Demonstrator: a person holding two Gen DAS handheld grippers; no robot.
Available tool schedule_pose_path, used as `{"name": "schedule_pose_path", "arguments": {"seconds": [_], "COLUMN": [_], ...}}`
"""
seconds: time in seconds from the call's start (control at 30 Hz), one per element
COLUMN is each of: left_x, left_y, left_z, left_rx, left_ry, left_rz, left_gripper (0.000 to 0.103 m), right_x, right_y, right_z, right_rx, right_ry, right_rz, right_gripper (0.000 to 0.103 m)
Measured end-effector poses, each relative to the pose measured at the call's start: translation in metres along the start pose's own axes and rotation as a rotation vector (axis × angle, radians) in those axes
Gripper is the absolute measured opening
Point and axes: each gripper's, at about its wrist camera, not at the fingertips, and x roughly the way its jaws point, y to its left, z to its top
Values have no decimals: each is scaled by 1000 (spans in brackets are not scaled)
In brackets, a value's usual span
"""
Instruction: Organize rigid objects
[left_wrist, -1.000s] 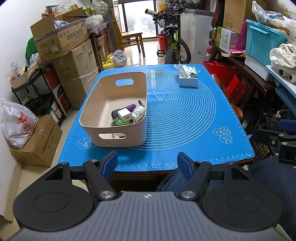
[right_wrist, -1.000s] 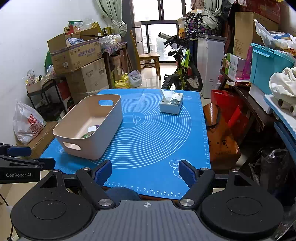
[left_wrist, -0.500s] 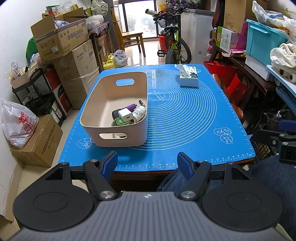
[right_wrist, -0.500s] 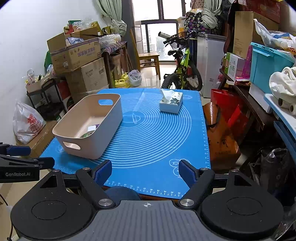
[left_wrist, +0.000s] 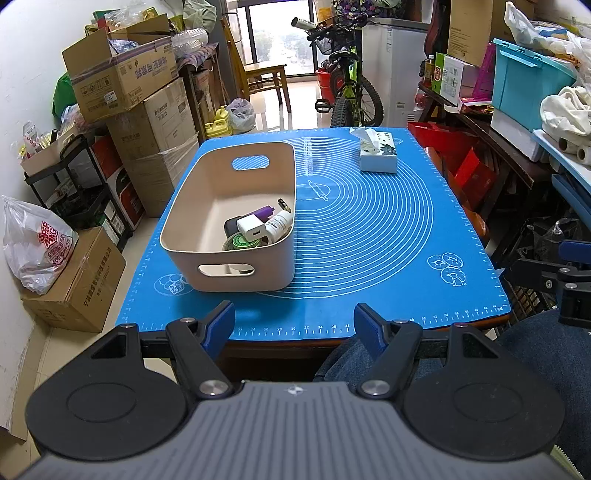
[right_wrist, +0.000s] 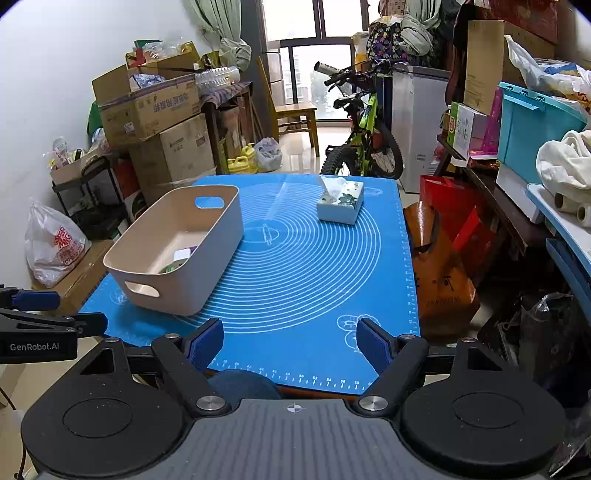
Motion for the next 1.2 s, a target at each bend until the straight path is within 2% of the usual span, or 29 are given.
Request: {"name": "schedule_pose_path", "arguments": {"seconds": [1.0,1.1,1.2], "left_x": [2,0,3], "left_y": [3,1,3], "left_z": [-4,-6,-4], "left_rx": [8,27,14], "left_ry": [5,-34,-6], "left_rz": [4,34,12], "left_gripper": [72,76,77], "right_x": [-1,-1,-1], "right_y": [-2,-2,-2], "right_z": [1,1,2], "right_rx": [3,2,1], "right_ry": [5,5,6], "right_rz": [1,1,-1], "right_gripper": [82,82,82]}}
